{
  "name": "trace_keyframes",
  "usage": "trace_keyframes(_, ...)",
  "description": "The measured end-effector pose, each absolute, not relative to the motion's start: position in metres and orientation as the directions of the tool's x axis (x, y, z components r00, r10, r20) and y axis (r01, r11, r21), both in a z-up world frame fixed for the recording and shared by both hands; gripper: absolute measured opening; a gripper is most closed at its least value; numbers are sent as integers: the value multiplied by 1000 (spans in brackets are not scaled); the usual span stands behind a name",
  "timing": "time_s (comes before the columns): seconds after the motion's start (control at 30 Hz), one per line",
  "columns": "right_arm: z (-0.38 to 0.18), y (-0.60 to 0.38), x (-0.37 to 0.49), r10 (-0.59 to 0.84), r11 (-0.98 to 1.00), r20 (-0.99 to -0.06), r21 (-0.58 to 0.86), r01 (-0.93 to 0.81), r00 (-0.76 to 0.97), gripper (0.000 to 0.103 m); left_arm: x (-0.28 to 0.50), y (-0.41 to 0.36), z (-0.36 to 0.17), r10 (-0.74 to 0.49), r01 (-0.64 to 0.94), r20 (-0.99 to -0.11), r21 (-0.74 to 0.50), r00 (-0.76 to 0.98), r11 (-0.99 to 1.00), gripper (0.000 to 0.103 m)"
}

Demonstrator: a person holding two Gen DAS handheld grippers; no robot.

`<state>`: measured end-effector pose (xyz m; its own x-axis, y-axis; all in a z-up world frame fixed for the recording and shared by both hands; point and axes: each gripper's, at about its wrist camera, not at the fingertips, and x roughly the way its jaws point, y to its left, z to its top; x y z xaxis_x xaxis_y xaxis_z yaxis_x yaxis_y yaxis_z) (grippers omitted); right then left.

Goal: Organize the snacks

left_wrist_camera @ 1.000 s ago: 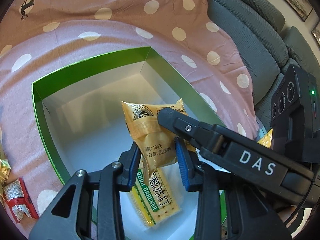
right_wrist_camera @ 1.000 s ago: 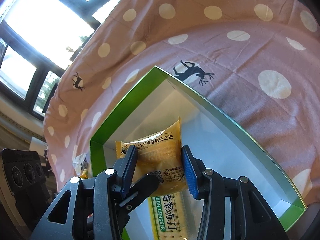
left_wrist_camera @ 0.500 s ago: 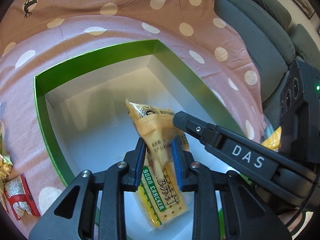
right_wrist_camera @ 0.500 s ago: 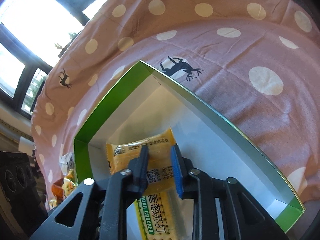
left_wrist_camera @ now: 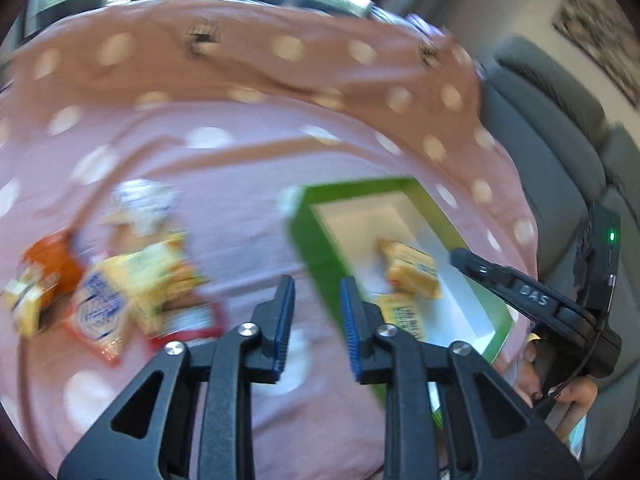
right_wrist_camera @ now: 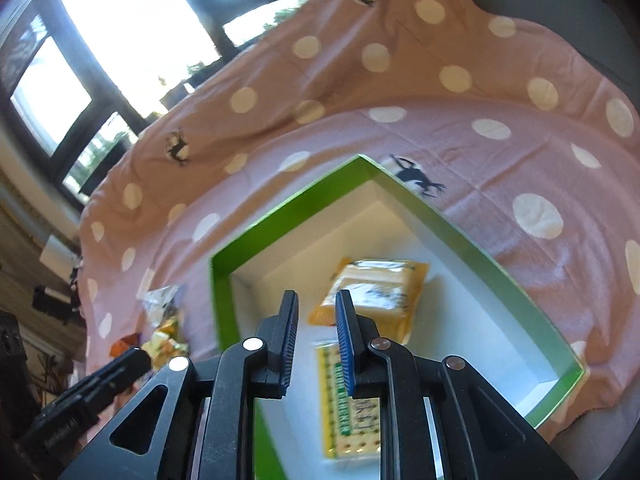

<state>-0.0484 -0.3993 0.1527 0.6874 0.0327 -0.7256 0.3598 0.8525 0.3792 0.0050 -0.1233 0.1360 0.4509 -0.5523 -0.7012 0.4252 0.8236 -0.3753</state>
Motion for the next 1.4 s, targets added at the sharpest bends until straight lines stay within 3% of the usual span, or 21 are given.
trace_keyframes(0.03,157,-391,-48,46,861,-720,379,338,692,31,2,-107,137,-547,400,-698,-386,463,831,37)
trace_keyframes(0.13,164,-366,-44,78,886,-714,369,280,696,74,-9,-44,135,-477,290,-699,-379,532,879,50)
trace_keyframes(0.17,165,-355,-42,92,895,-710,366,254,699,82,-11,-34,134,-457,270,-701,-369,548,889,53)
trace_keyframes(0.2,166,-344,-39,112,903,-710,365,228,695,84,-15,-18,131,-431,239,-701,-360,569,902,61)
trace_keyframes(0.23,167,-333,-34,131,906,-717,367,210,685,84,-18,-2,127,-406,202,-702,-359,585,911,68)
trace_keyframes(0.5,168,-244,23,336,902,-731,432,22,594,88,-38,70,94,-304,10,-747,-369,591,929,82)
trace_keyframes(0.67,145,-201,89,358,887,-796,453,88,487,88,-43,84,89,-301,-12,-743,-384,598,923,89)
trace_keyframes(0.83,108,-170,149,263,897,-875,376,230,406,88,-40,89,83,-317,-15,-744,-402,589,915,90)
trace_keyframes(1.1,58,-130,211,19,952,-949,113,285,316,88,-28,99,76,-252,-60,-778,-347,576,936,90)
trace_keyframes(1.23,31,-123,223,-26,956,-965,52,288,260,87,-28,102,77,-214,-79,-778,-319,591,944,90)
trace_keyframes(1.33,35,-117,221,-88,966,-946,-5,259,312,64,-28,102,76,-215,-75,-785,-315,581,946,90)
trace_keyframes(1.4,37,-117,218,-65,975,-945,9,224,319,58,-29,102,76,-210,-77,-787,-310,580,948,90)
